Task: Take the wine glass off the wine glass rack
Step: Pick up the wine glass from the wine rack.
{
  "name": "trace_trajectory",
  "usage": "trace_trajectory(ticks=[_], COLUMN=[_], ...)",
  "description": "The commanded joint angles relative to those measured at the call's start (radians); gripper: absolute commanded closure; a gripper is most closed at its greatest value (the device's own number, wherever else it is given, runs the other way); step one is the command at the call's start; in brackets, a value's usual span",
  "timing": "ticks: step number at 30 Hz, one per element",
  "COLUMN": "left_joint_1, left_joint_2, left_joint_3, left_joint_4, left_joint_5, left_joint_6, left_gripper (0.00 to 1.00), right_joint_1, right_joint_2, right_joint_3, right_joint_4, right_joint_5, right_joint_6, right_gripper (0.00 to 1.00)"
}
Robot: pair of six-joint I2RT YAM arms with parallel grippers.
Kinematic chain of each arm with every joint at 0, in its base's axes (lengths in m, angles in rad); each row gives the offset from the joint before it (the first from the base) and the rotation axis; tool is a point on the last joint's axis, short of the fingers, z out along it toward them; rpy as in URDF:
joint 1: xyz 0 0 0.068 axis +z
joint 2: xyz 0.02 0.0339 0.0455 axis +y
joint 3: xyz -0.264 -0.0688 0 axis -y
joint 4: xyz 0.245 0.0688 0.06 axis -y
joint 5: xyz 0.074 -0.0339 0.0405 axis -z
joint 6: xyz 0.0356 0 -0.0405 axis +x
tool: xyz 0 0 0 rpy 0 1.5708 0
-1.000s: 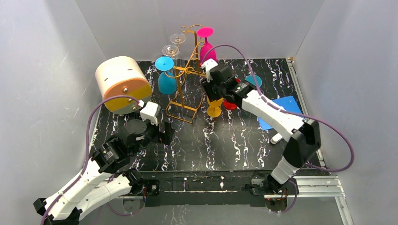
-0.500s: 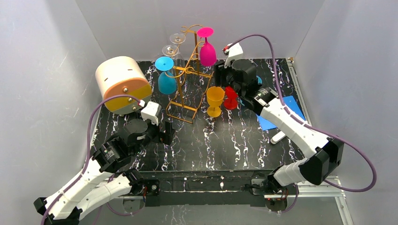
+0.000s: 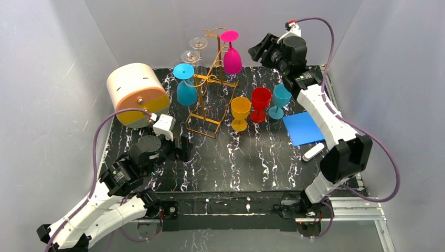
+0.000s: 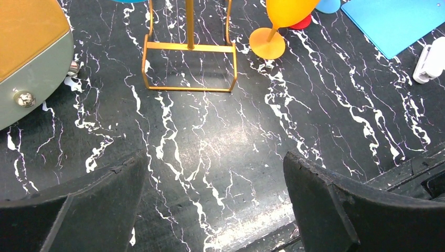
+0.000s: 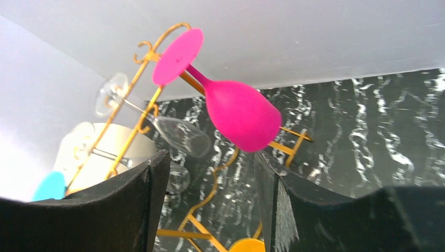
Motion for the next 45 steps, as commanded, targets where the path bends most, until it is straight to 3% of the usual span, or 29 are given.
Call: trace_trajectory(ticks=[1, 5, 15, 21, 40, 45], left_joint_1=[0.005, 0.005, 0.005, 0.005, 0.005, 0.005], left_joint_2=[-0.009, 0.000, 0.005, -0.016, 0.007, 0.005], left_joint_3=[-0.015, -0.017, -0.013, -0.016, -0.007, -0.007], left_joint_4=[-0.008, -0.013, -0.030, -0.034, -0.021, -0.021], left_joint_5=[-0.026, 0.019, 0.008, -0.006, -0.004, -0.005], left_joint_6=[-0.011, 0.004, 0.002, -0.002, -0.010, -0.010], left_gripper=[0.02, 0.02, 0.02, 0.02, 0.02, 0.02], right_joint_1=[-0.018, -0.026, -0.031, -0.030, -0.039, -0.040], right_joint_2=[0.085, 0.174, 0.472, 0.509, 0.563, 0.574], right_joint_3=[0.126, 0.203, 0.592, 0.610, 0.685, 0.701], right_joint_4=[0.092, 0.161, 0.048, 0.065, -0.011, -0.010], right_joint_5=[-0.105, -0.120, -0.141, -0.137, -0.157, -0.169], right_joint_6=[0.215, 0.307, 0.382, 0.396, 0.354, 0.363], right_gripper=[0.33, 0.33, 0.39, 0.44, 0.73, 0.74])
